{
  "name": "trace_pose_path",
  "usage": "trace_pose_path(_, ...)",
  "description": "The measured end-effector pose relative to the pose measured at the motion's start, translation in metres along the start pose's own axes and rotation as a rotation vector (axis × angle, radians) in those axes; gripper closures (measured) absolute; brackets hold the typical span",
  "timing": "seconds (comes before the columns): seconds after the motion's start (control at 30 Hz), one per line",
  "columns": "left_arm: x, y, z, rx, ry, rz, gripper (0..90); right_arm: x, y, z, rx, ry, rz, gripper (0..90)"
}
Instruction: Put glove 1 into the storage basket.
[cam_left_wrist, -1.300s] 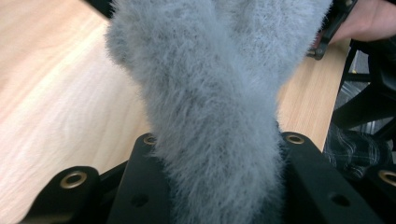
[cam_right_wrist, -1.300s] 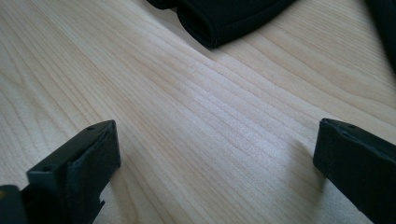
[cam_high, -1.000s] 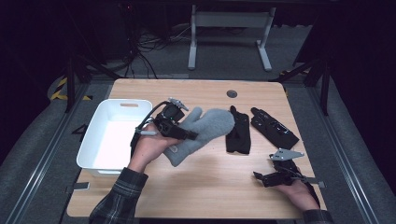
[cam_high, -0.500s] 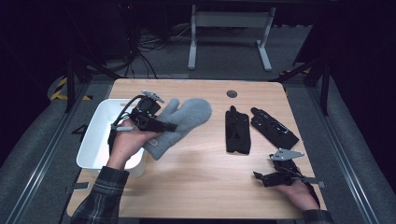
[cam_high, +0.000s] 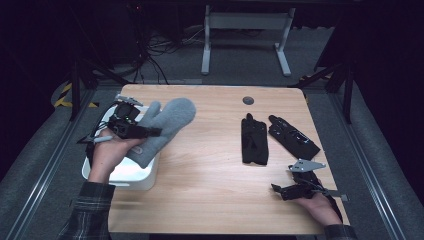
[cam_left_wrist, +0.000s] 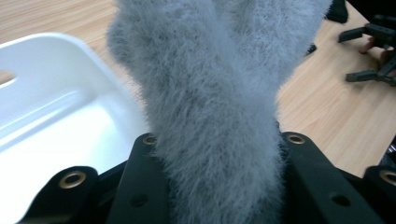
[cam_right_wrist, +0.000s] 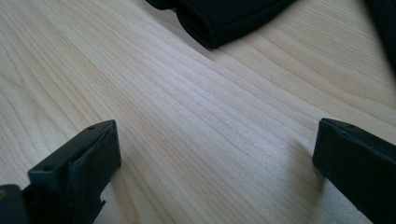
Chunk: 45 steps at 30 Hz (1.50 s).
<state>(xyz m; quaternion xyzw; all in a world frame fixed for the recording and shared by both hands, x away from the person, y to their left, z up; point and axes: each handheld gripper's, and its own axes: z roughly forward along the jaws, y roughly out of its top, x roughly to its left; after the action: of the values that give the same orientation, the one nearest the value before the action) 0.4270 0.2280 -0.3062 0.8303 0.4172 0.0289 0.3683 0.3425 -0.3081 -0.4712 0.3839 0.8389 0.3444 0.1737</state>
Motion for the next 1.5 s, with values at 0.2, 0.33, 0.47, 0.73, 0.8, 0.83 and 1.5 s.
trace_pose_path(0.2, 0.026, -0.019, -0.016, -0.021, 0.037, -0.074, 68.6, 0.0, 0.0, 0.0, 0.0, 0.0, 0.0, 1.4)
trace_pose_path(0.33, 0.037, -0.028, -0.019, -0.02, 0.052, -0.108, 68.5, 0.0, 0.0, 0.0, 0.0, 0.0, 0.001, 1.4)
trace_pose_path(0.47, 0.051, -0.039, -0.016, -0.007, 0.077, -0.149, 68.5, 0.0, 0.0, 0.0, -0.001, 0.0, 0.001, 1.5)
trace_pose_path(0.73, 0.07, -0.056, -0.002, 0.034, 0.083, -0.218, 68.1, 0.0, 0.0, 0.0, -0.001, 0.0, 0.001, 1.5)
trace_pose_path(0.8, 0.074, -0.059, 0.006, 0.062, 0.09, -0.231, 67.8, 0.0, 0.0, 0.0, -0.001, 0.0, 0.001, 1.5)
trace_pose_path(0.83, 0.075, -0.059, 0.008, 0.075, 0.096, -0.237, 67.6, 0.0, 0.0, 0.0, -0.001, -0.001, 0.001, 1.6)
trace_pose_path(1.5, 0.096, -0.07, 0.054, 0.215, 0.156, -0.317, 56.5, 0.0, 0.0, 0.0, -0.001, -0.001, 0.001, 1.7)
